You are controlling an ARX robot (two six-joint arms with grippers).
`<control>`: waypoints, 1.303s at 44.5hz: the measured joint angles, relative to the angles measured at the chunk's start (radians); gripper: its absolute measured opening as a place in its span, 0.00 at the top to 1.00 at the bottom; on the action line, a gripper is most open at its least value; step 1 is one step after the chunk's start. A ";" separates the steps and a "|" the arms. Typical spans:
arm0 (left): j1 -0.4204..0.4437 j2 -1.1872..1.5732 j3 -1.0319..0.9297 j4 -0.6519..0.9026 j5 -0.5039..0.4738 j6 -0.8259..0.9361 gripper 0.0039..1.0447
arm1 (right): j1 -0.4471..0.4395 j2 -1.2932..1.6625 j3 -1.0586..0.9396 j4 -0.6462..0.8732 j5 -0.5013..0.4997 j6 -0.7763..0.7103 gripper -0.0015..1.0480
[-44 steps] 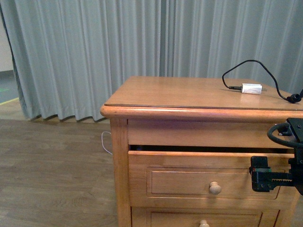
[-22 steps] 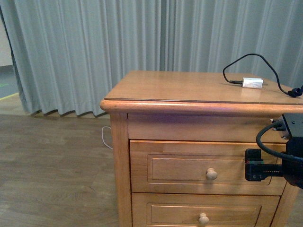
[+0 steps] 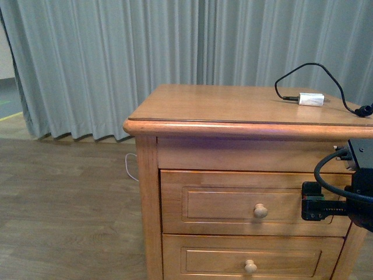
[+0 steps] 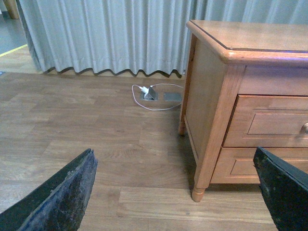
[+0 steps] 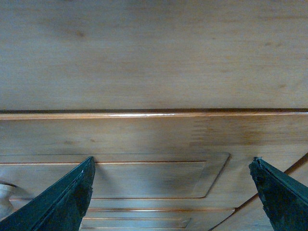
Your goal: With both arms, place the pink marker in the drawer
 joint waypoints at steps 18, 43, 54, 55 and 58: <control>0.000 0.000 0.000 0.000 0.000 0.000 0.06 | -0.034 -0.262 -0.166 -0.169 -0.074 -0.039 0.08; 0.000 0.000 0.000 0.000 0.000 0.000 0.06 | -0.123 -1.200 -0.297 -0.982 -0.230 -0.031 0.08; 0.000 0.000 0.000 0.000 0.000 0.000 0.06 | -0.107 -1.285 -0.362 -0.900 -0.146 -0.023 0.13; 0.000 0.000 0.000 0.000 0.000 0.000 0.06 | -0.101 -1.295 -0.396 -0.822 -0.111 -0.023 0.16; 0.000 0.000 0.000 0.000 0.000 0.000 0.06 | -0.090 -1.326 -0.493 -0.622 -0.065 -0.023 0.27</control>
